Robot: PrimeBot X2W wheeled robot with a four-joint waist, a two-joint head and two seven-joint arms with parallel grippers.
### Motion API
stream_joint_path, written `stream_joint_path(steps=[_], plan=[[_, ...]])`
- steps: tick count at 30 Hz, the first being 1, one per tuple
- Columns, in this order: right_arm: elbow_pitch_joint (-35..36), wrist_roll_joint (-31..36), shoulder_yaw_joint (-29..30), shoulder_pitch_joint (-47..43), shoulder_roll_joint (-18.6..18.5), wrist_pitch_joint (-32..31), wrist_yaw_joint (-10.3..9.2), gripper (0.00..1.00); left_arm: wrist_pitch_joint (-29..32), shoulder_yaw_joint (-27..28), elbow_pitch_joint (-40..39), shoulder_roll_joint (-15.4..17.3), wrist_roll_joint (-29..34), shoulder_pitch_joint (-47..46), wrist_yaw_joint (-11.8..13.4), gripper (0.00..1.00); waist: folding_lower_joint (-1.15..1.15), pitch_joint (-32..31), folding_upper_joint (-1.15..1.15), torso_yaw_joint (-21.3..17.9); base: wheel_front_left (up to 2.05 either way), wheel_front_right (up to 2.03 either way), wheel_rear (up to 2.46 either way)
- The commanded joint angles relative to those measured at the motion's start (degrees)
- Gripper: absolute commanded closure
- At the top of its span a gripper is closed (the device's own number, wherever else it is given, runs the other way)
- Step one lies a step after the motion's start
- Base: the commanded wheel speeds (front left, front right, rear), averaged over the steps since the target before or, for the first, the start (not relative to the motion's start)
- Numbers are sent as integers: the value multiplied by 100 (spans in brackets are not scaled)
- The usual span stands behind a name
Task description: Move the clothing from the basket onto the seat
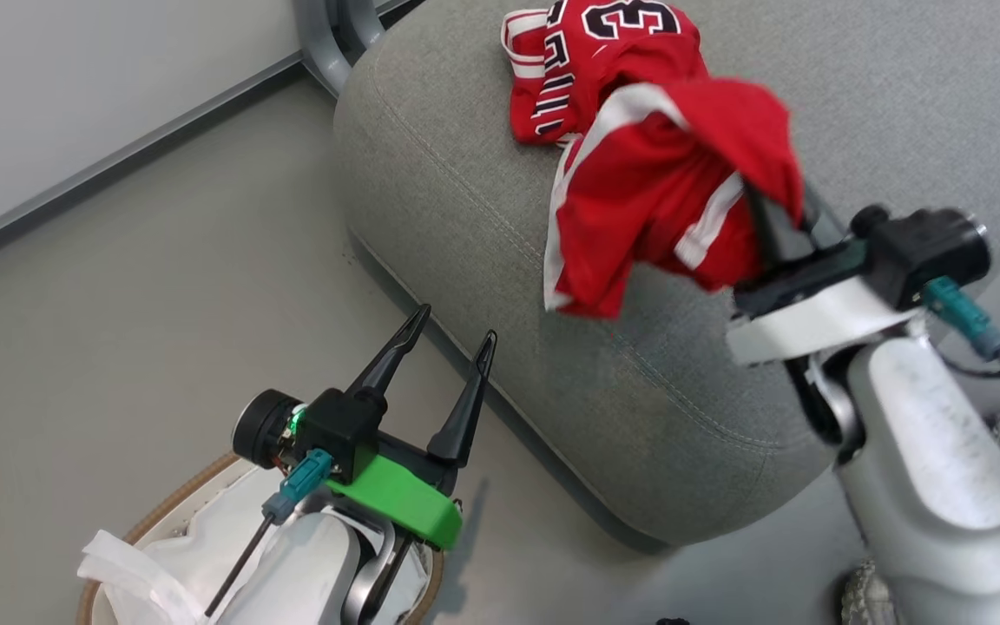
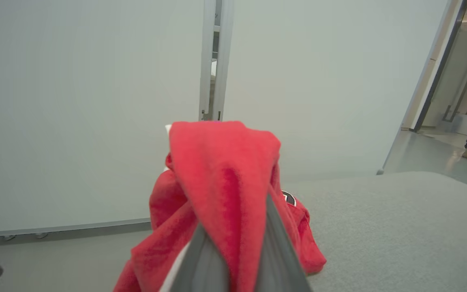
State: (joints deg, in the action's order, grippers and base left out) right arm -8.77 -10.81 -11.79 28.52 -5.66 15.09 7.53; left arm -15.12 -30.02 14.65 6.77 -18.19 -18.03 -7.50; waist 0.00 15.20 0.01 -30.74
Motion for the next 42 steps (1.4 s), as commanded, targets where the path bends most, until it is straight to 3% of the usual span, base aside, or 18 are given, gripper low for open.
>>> stream_joint_path(steps=[1,11,20,30,42], plan=[[50,75,140,273,-109,9,-8,100,-2,-24,19,90,-3,-161,1,0,0,202,-1,99,0,0,0],[273,274,1147,1741,-880,9,-8,100,-2,-216,-18,272,121,-606,1,0,0,1104,-1,503,0,0,0],[-399,524,1626,2443,-1277,9,-8,100,-3,-396,-212,290,211,-1139,1,0,0,1919,-1,981,0,0,0],[-1331,844,2175,2525,-1065,9,-8,100,-3,-502,-309,303,312,-1588,1,0,0,2681,-1,1470,0,0,0],[-1887,952,2441,2081,-739,8,-8,100,-2,-421,-369,265,357,-1692,1,0,0,3041,-1,1644,0,0,0]])
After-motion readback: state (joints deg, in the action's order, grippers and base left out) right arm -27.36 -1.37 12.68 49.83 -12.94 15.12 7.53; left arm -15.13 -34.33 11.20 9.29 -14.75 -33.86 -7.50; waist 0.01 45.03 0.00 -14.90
